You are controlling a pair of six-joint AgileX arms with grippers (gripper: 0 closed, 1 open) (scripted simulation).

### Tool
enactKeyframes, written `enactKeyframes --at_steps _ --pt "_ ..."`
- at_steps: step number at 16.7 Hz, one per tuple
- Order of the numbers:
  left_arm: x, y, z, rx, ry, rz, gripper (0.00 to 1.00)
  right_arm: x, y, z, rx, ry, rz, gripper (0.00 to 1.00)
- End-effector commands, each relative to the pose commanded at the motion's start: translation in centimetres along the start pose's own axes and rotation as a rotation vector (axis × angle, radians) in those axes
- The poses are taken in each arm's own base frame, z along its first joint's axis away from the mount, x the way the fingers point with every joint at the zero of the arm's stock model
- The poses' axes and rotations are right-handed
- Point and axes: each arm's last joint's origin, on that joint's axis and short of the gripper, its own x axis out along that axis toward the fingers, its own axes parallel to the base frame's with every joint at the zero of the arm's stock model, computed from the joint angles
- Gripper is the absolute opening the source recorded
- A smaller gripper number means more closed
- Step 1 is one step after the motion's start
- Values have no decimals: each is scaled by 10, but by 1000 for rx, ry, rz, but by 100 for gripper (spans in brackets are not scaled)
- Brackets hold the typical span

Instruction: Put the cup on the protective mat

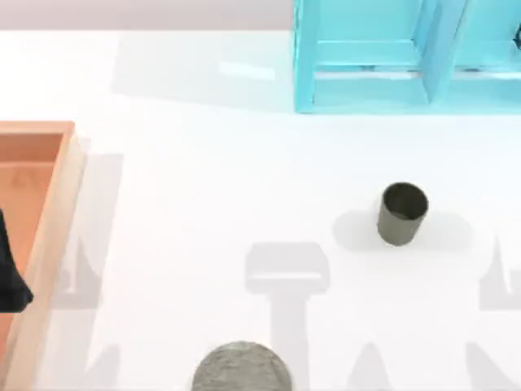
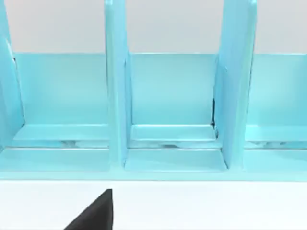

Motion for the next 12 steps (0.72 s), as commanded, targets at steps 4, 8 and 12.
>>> enactKeyframes --at_steps 4,8,12 --pt "0 0 0 0 0 0 100 0 2 6 -28 22 21 100" --pt "0 0 0 0 0 0 100 5 12 38 -181 155 143 100" --pt "0 0 0 0 0 0 100 31 33 75 -422 413 368 100"
